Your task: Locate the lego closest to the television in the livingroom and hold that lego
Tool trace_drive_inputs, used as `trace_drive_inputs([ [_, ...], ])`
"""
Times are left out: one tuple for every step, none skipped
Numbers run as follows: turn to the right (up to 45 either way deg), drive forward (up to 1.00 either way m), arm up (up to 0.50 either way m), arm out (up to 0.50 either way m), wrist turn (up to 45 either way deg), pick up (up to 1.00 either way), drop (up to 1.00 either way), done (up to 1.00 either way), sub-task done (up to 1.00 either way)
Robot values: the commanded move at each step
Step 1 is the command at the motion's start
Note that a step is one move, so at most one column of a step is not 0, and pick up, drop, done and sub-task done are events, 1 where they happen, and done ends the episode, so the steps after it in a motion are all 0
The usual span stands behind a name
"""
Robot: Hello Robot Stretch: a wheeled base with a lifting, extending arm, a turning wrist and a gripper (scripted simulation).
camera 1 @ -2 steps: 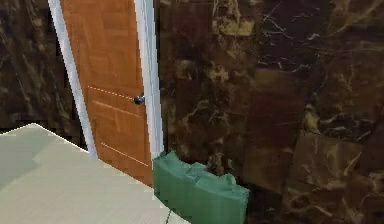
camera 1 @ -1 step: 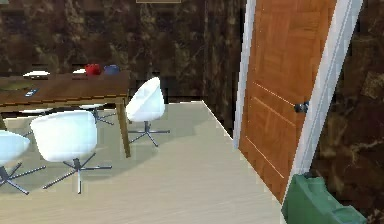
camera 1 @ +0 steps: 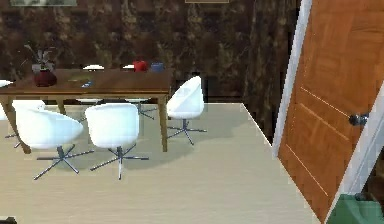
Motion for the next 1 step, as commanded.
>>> trace_drive_inputs([
  [0.0,0.95,0.0,0.0,0.0,0.0,0.0,0.0,0.0],
])
